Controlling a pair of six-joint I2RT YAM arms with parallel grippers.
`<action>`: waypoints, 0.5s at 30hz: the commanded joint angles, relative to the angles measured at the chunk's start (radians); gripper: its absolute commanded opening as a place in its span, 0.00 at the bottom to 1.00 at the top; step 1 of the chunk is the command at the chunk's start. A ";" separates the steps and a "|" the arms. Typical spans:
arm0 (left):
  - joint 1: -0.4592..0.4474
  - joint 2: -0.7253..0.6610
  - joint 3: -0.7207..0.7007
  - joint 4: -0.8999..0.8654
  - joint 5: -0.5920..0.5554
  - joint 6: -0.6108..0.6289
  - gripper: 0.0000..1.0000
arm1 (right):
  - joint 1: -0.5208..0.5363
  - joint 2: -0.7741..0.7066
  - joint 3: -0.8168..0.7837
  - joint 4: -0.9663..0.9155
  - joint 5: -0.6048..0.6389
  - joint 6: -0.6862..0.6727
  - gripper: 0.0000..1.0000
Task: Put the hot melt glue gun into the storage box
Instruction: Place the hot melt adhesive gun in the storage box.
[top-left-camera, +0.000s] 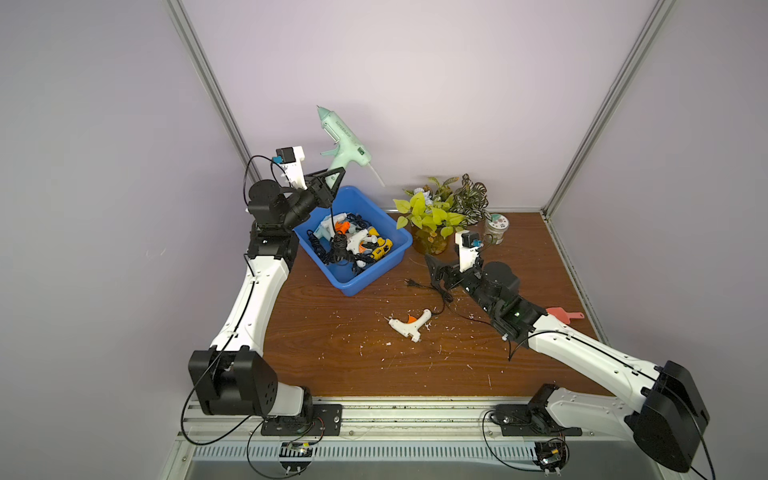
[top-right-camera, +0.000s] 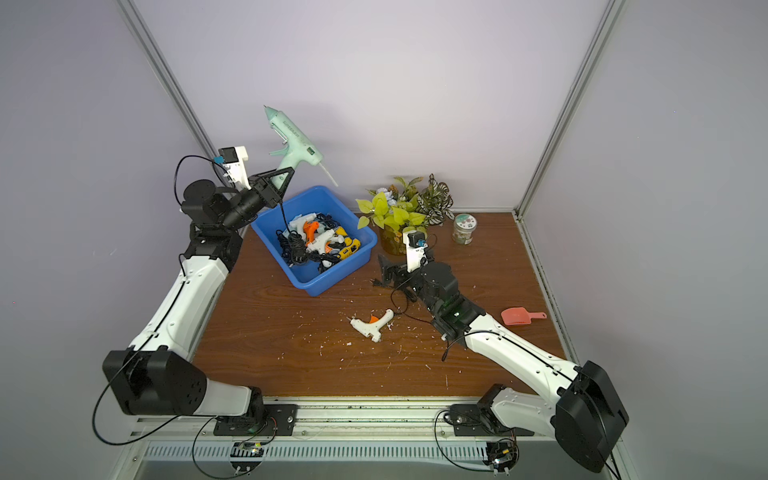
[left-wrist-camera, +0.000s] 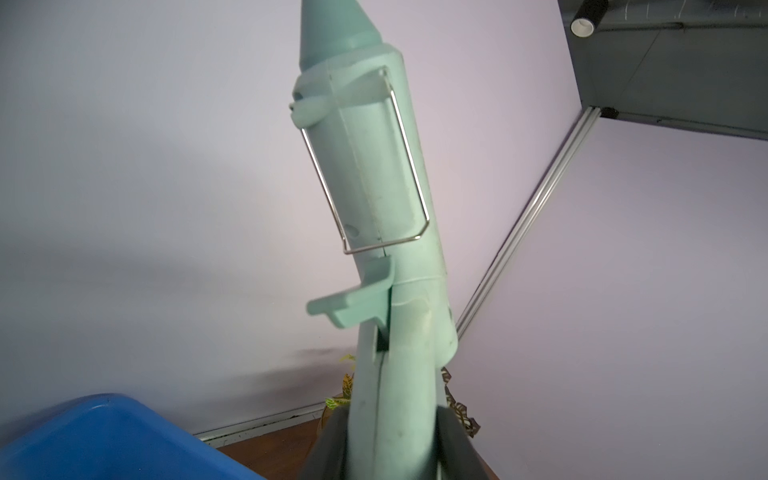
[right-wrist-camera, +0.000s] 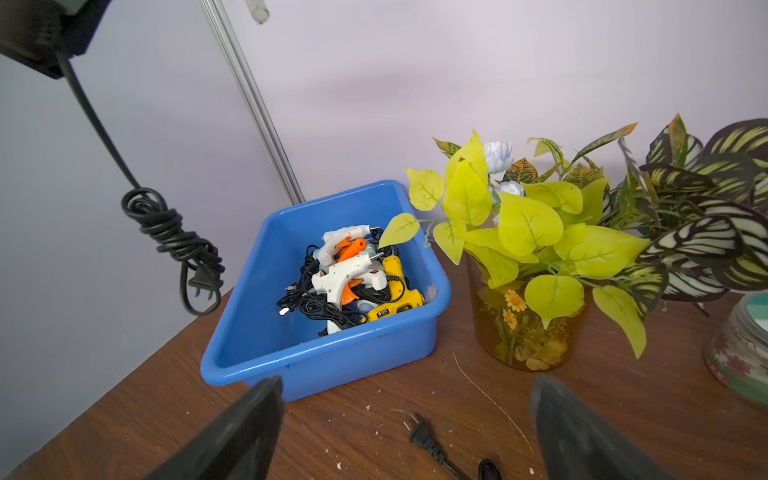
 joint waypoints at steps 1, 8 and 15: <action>0.005 0.050 0.086 0.113 -0.018 -0.056 0.00 | 0.005 -0.034 -0.002 0.016 0.034 0.030 0.99; 0.005 0.165 0.098 0.220 -0.061 -0.122 0.00 | 0.004 -0.063 -0.018 -0.004 0.061 0.037 0.99; 0.005 0.269 0.093 0.269 -0.090 -0.158 0.00 | 0.005 -0.085 -0.042 -0.017 0.093 0.057 0.99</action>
